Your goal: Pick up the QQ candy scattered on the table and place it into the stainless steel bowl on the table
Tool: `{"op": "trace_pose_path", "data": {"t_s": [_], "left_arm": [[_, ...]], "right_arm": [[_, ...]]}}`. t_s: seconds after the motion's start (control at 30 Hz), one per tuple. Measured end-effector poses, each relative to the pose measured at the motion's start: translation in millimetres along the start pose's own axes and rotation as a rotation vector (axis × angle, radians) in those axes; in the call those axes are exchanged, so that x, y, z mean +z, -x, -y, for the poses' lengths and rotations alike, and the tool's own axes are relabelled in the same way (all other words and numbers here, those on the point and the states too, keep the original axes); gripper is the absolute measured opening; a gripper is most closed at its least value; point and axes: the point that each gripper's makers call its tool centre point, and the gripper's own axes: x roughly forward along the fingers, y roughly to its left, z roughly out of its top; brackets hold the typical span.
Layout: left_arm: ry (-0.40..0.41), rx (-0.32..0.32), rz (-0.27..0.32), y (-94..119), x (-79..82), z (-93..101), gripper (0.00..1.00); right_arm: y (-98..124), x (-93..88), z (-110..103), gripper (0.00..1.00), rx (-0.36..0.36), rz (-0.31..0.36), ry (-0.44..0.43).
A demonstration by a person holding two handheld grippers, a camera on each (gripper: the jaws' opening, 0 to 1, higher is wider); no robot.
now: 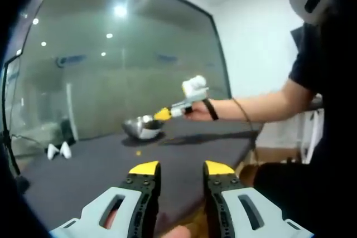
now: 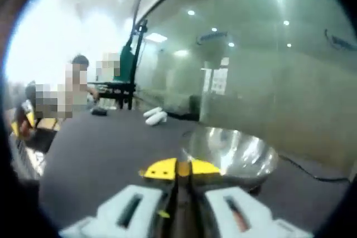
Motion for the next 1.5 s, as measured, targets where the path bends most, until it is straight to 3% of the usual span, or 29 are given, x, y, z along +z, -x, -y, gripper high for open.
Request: {"op": "trace_pose_path", "data": {"t_s": [0.17, 0.27, 0.43, 0.87, 1.5], "left_arm": [[-0.002, 0.005, -0.010, 3, -2.2, 1.0, 0.32], [0.001, 0.011, -0.007, 7, -1.0, 0.7, 0.32], [0.002, 0.021, -0.006, 8, -0.5, -0.1, 0.32], [0.000, 0.024, -0.009, 9, -0.1, -1.2, 0.32], [-0.003, 0.018, -0.009, 9, 0.7, 1.7, 0.32]], "right_arm": [[-14, 21.3, 32, 0.09, -0.076, 0.037, -0.037], [-19, 33.1, 41, 0.09, -0.121, 0.069, -0.070], [-31, 31.9, 64, 0.09, -0.179, 0.065, -0.097], [-42, 7.9, 68, 0.11, -0.182, 0.005, -0.152], [-23, 14.1, 52, 0.14, -0.178, 0.011, -0.145]]}}
